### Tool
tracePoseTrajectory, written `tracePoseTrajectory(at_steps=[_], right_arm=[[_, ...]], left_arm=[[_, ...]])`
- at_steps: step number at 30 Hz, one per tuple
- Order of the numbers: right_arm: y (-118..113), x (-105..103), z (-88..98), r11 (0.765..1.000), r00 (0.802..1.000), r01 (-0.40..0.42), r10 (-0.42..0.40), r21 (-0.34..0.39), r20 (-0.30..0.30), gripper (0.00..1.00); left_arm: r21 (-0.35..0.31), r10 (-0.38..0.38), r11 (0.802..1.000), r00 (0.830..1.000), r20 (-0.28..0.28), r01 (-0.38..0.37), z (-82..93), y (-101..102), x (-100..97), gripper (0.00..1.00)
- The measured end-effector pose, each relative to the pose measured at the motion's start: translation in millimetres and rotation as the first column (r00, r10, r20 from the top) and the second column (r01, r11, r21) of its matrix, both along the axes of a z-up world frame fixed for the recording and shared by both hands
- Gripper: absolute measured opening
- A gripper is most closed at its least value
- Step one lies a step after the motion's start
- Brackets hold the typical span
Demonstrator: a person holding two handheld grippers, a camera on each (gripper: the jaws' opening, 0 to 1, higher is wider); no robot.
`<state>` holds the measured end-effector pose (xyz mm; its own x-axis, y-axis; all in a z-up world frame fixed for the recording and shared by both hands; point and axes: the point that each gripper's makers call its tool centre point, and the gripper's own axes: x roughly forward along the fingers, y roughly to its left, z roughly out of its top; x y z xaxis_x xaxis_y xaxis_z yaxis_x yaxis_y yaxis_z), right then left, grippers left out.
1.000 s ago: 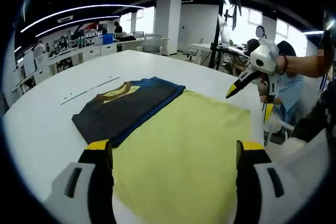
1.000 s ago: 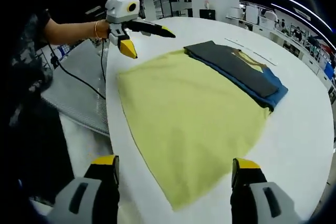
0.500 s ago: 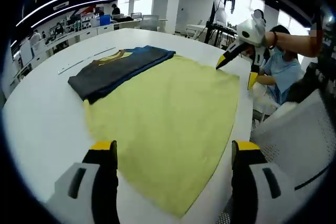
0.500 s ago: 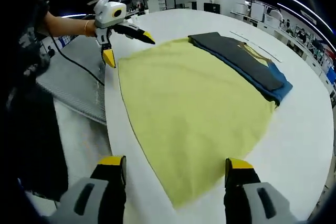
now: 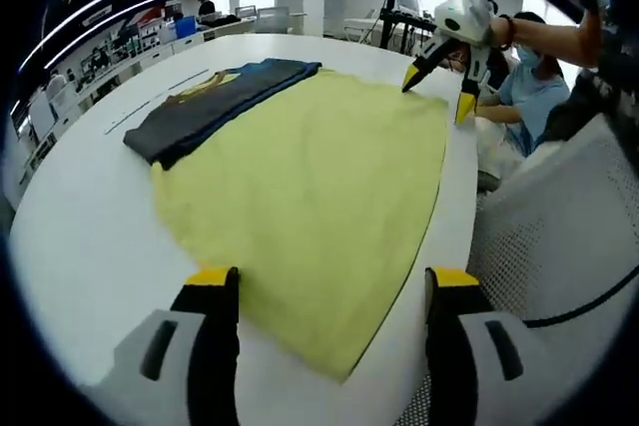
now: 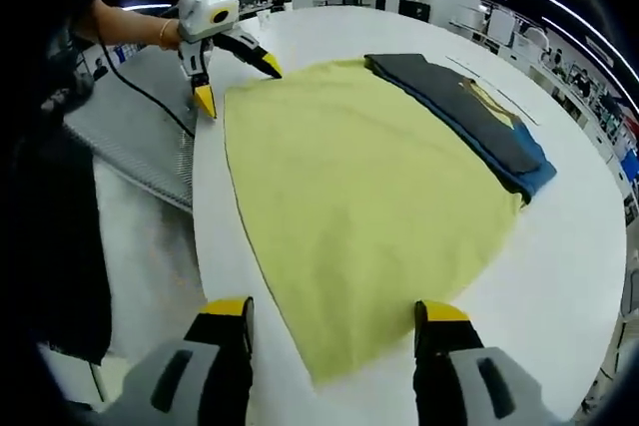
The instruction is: Fold the garment on the visible template until the final outline fits inside the template.
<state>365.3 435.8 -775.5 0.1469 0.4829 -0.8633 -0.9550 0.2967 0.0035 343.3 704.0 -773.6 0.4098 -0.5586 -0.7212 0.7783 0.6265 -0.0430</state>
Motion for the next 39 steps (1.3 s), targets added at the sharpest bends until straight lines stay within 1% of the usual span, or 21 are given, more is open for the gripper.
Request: tracePoseTrajectory(at_steps=[2,3,4,7,9,11,12,15,20,25,27,29,33,34,35,36,37,38,39], right_arm=[[-2.4,1.7,-1.2,1.0,1.0,-0.014,0.014,-0.017,0.016,0.57],[-5.3,0.8,-2.8,0.998,0.998,-0.054,0.055,-0.043,0.025,0.55],[-1.6,0.5,-1.5,0.999,0.999,-0.035,0.035,-0.018,0.017,0.55],[-3.3,-0.5,-1.4,0.998,0.999,-0.05,0.051,-0.034,0.016,0.54],[-3.3,-0.4,-1.6,0.998,0.999,-0.05,0.051,-0.032,0.014,0.54],[-2.9,-0.9,-1.6,0.998,0.998,-0.055,0.056,-0.028,0.013,0.53],[-3.0,-0.9,-1.5,0.998,0.998,-0.056,0.057,-0.026,0.011,0.53],[-2.9,-1.0,-1.5,0.998,0.998,-0.062,0.062,-0.025,0.01,0.52],[-5.4,2.7,-0.6,0.998,0.998,-0.062,0.062,-0.026,0.01,0.44],[-5.7,4.9,-0.7,0.998,0.998,-0.06,0.061,-0.029,0.011,0.41],[-6.1,6.2,-0.7,0.998,0.998,-0.054,0.054,-0.027,0.012,0.39],[-6.6,7.6,-0.6,0.999,0.999,-0.047,0.047,-0.026,0.014,0.37],[-5.8,9.1,-0.5,0.999,0.999,-0.038,0.039,-0.026,0.02,0.32],[-5.7,9.3,-0.4,0.999,0.999,-0.039,0.04,-0.026,0.021,0.3],[-4.7,9.1,-0.2,0.999,0.999,-0.044,0.045,-0.026,0.025,0.27],[-4.0,8.2,-0.4,0.998,0.998,-0.051,0.052,-0.025,0.023,0.2],[-3.2,6.8,-0.8,0.998,0.998,-0.056,0.057,-0.024,0.02,0.15],[-2.5,6.4,-1.3,0.997,0.997,-0.068,0.069,-0.025,0.028,0.12],[-2.2,6.4,-1.3,0.997,0.997,-0.069,0.07,-0.026,0.031,0.11]], left_arm=[[-0.005,0.011,1.0,1.0,0.001,-0.011,1.0,1.3,1.3,0.71],[-0.011,0.016,1.0,1.0,-0.002,-0.016,1.4,1.6,1.7,0.7],[-0.013,0.018,1.0,1.0,-0.002,-0.018,1.7,1.9,2.1,0.7],[0.018,-0.009,1.0,1.0,0.006,0.009,-0.8,2.9,-2.5,0.7],[0.033,-0.024,0.999,1.0,0.017,0.024,-1.8,2.4,-5.0,0.71],[0.056,-0.031,0.998,0.999,0.032,0.029,-3.2,4.9,-4.2,0.7],[0.045,-0.025,0.999,0.999,0.025,0.024,-2.7,4.4,-4.0,0.69],[0.044,-0.022,0.999,0.999,0.028,0.021,-2.2,5.7,-2.6,0.67],[0.047,-0.01,0.999,1.0,0.028,0.009,-1.0,10.7,3.1,0.6],[0.055,-0.012,0.998,1.0,0.023,0.011,-1.5,10.5,4.4,0.57],[0.051,0.007,0.999,1.0,0.025,-0.008,-0.9,11.5,6.0,0.52],[0.051,0.011,0.999,1.0,0.028,-0.012,-0.2,11.6,7.0,0.44],[0.052,0.013,0.999,0.999,0.03,-0.014,0.9,9.1,8.5,0.36],[0.054,0.016,0.998,0.999,0.033,-0.017,1.6,9.0,9.5,0.33],[0.054,0.022,0.998,0.999,0.03,-0.024,1.4,8.9,10.1,0.28],[0.054,0.023,0.998,0.999,0.032,-0.025,1.4,9.1,10.9,0.24],[0.053,0.029,0.998,0.999,0.032,-0.031,1.3,9.2,11.8,0.19],[0.053,0.045,0.998,0.999,0.029,-0.046,1.6,11.0,13.4,0.12],[0.05,0.051,0.997,0.998,0.025,-0.052,1.7,11.3,13.9,0.09]])
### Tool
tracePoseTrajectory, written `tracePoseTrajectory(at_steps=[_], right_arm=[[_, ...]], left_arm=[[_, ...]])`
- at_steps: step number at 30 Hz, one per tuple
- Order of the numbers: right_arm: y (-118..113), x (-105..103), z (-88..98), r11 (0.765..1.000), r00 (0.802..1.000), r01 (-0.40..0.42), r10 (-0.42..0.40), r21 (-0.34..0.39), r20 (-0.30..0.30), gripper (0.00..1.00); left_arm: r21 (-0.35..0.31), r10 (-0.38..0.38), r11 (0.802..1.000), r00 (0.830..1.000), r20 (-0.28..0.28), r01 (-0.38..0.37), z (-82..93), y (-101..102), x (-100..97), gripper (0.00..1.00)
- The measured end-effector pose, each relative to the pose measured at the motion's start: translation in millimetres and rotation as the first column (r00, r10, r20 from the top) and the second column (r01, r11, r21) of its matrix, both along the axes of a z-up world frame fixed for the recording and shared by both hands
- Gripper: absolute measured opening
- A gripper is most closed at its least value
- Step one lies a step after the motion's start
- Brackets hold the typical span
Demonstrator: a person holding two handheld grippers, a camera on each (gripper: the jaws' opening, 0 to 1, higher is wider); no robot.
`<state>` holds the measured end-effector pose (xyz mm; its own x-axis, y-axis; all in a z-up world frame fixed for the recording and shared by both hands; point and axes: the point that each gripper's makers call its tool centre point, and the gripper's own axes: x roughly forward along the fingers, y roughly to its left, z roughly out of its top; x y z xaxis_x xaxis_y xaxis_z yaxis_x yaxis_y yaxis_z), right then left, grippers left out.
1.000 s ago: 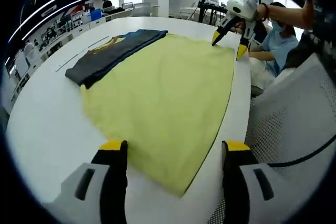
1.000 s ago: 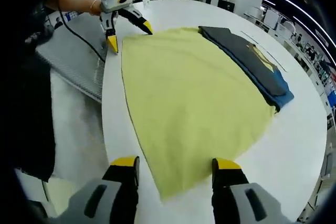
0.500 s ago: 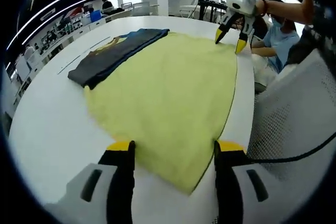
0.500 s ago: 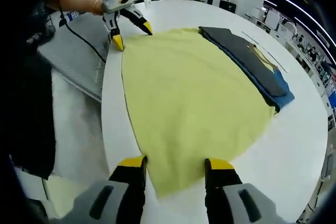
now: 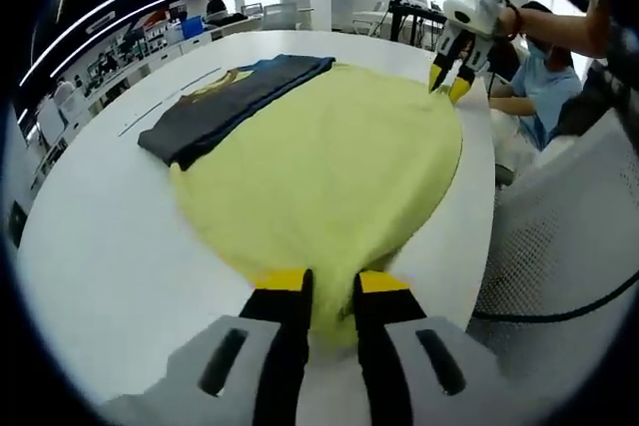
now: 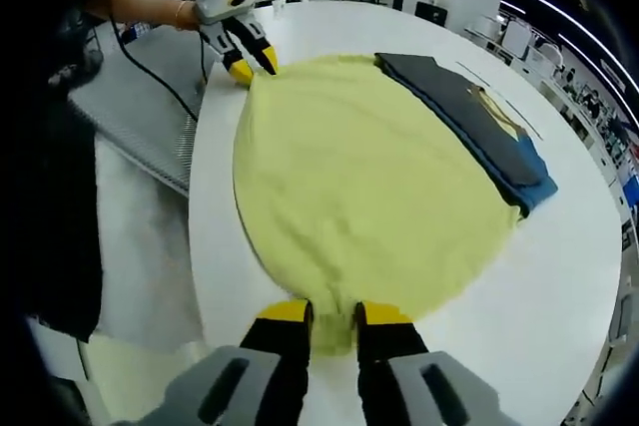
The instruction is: Fold the garment on the visible template until the final outline fits inside the template.
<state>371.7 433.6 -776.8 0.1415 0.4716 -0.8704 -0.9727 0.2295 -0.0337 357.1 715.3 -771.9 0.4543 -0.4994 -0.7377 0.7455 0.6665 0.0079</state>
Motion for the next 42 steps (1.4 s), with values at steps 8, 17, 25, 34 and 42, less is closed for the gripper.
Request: tracePoseTrajectory(at_steps=[8,17,25,34,42], right_arm=[[-4.6,4.7,-0.2,1.0,1.0,-0.008,0.008,-0.023,0.028,0.01],[-4.8,-4.7,1.8,1.0,1.0,-0.005,0.005,-0.006,0.0,0.0],[-5.3,-21.5,4.7,0.999,0.998,0.025,-0.023,0.03,-0.051,0.0],[-8.2,-43.3,10.7,0.992,0.991,0.086,-0.076,0.088,-0.113,0.0],[-9.2,-58.5,12.9,0.989,0.987,0.103,-0.088,0.109,-0.137,0.0]], left_arm=[[0.011,0.001,1.0,1.0,0.006,-0.001,1.7,4.6,-0.7,0.02],[0.018,-0.003,1.0,1.0,0.012,0.003,6.4,7.7,-7.6,0.01],[0.016,-0.008,1.0,1.0,-0.011,0.008,6.7,9.2,-22.9,0.0],[0.017,-0.035,0.999,0.998,-0.05,0.036,6.8,6.5,-47.6,0.0],[0.028,-0.038,0.999,0.996,-0.079,0.04,3.7,5.0,-63.8,0.0]])
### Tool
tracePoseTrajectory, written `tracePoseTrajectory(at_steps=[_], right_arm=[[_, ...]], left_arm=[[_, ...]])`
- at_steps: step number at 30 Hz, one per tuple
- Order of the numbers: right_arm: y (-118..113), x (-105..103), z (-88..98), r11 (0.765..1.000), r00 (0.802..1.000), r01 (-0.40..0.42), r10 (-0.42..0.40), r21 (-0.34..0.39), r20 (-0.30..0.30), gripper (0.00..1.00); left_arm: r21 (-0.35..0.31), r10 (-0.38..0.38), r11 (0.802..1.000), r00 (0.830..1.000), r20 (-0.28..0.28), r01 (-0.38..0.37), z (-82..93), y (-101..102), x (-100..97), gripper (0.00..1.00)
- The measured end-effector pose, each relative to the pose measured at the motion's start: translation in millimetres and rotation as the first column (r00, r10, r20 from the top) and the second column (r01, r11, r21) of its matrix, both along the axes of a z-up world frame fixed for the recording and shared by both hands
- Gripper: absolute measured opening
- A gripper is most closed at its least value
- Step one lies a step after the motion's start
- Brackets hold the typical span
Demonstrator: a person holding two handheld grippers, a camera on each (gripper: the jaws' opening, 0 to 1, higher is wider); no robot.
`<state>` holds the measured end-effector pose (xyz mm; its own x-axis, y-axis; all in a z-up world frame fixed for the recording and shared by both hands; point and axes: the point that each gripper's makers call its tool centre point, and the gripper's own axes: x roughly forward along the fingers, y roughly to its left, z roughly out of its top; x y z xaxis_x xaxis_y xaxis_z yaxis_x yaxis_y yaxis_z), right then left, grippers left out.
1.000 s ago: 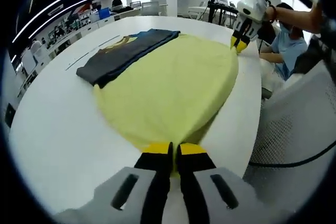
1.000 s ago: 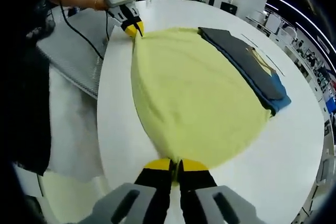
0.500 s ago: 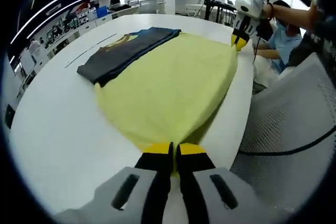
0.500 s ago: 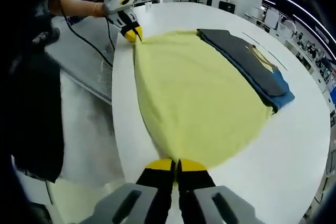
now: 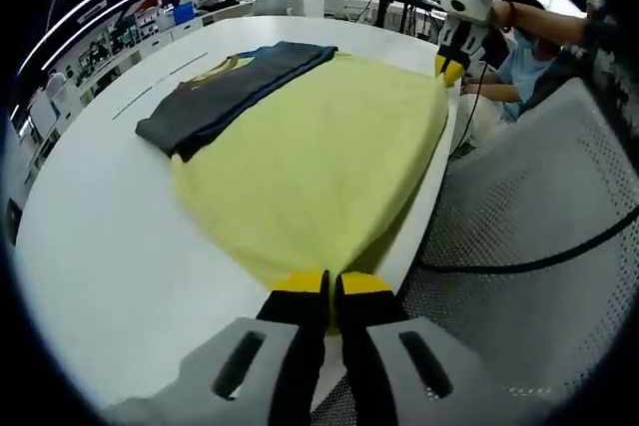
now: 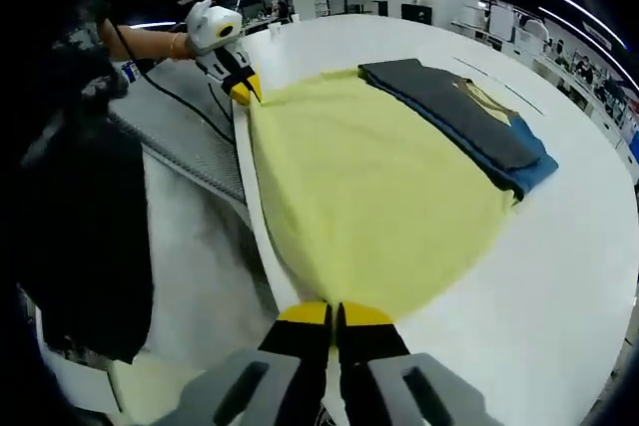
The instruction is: Fold the garment on the visible template until the final outline fits inside the template.
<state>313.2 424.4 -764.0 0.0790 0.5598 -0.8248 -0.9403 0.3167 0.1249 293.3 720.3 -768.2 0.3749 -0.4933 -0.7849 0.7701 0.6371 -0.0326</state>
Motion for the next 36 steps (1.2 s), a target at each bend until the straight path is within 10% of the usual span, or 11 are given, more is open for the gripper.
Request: tracePoseTrajectory(at_steps=[19,36], right_arm=[[-3.1,-25.2,18.1,0.998,0.996,0.048,-0.045,0.036,-0.078,0.0],[-2.3,19.7,57.0,0.996,0.992,0.069,-0.075,0.061,0.101,0.0]], left_arm=[[-0.062,0.062,0.996,0.993,-0.097,-0.068,18.2,-3.1,-27.5,0.0],[-0.086,0.113,0.99,0.994,-0.003,-0.113,63.2,-0.1,17.9,0.0]])
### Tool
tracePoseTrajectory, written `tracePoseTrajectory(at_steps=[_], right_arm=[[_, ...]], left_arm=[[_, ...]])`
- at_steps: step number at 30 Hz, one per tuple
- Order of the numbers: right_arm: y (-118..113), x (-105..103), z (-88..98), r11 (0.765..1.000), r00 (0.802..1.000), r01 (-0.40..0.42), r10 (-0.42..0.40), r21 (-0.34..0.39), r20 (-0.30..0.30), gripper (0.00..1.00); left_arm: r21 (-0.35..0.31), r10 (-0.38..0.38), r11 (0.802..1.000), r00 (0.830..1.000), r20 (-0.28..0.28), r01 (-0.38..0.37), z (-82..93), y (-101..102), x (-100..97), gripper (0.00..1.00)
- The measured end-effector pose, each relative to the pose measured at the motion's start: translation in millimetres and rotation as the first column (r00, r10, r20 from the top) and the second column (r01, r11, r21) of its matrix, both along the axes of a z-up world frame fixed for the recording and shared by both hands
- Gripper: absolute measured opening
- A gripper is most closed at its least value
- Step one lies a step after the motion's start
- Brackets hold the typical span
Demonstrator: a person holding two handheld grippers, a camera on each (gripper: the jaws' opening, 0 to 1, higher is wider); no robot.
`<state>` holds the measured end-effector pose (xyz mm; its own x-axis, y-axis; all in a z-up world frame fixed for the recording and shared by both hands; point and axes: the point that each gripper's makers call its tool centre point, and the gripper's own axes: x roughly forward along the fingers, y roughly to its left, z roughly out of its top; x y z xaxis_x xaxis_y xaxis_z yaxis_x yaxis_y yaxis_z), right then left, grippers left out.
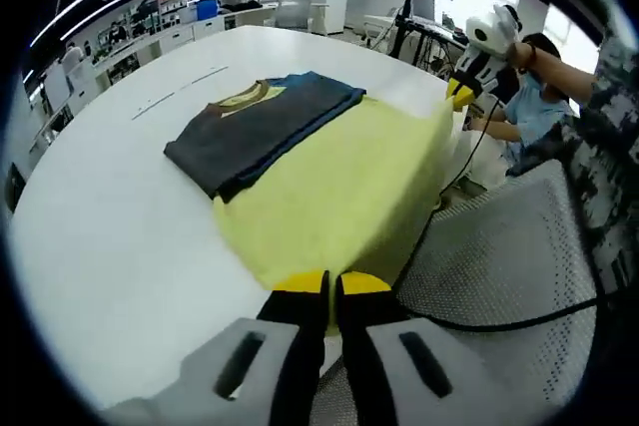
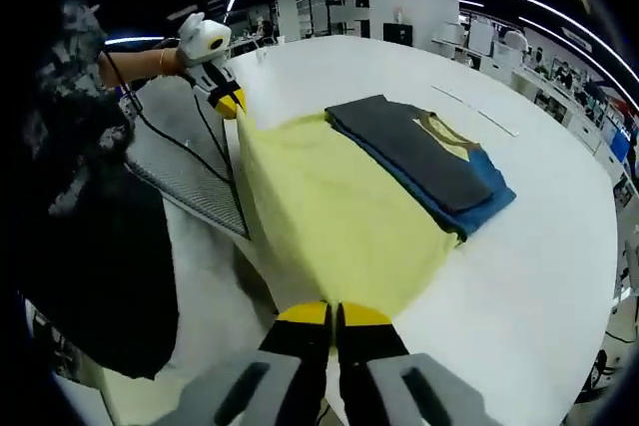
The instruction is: Fold the garment on the visible template until the final outline fits inside the template.
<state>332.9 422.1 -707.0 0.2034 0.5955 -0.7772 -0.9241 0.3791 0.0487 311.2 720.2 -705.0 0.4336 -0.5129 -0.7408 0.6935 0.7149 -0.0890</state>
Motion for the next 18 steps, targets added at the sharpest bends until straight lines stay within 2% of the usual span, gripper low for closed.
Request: tracePoseTrajectory(at_steps=[5,11,18], right_arm=[[0.9,17.5,11.6,1.0,0.998,0.012,-0.012,0.006,0.057,0.0],[3.8,42.8,26.3,0.999,0.989,0.034,-0.037,0.028,0.143,0.0],[7.1,69.6,40.7,0.998,0.969,0.05,-0.057,0.035,0.239,0.0]], left_arm=[[-0.019,0.064,0.998,0.995,0.075,-0.063,17.1,3.6,25.9,0.0],[-0.007,0.072,0.997,0.987,0.145,-0.072,26.5,7.0,45.7,0.0],[0.004,0.112,0.993,0.966,0.235,-0.116,41.9,10.4,70.2,0.0]])
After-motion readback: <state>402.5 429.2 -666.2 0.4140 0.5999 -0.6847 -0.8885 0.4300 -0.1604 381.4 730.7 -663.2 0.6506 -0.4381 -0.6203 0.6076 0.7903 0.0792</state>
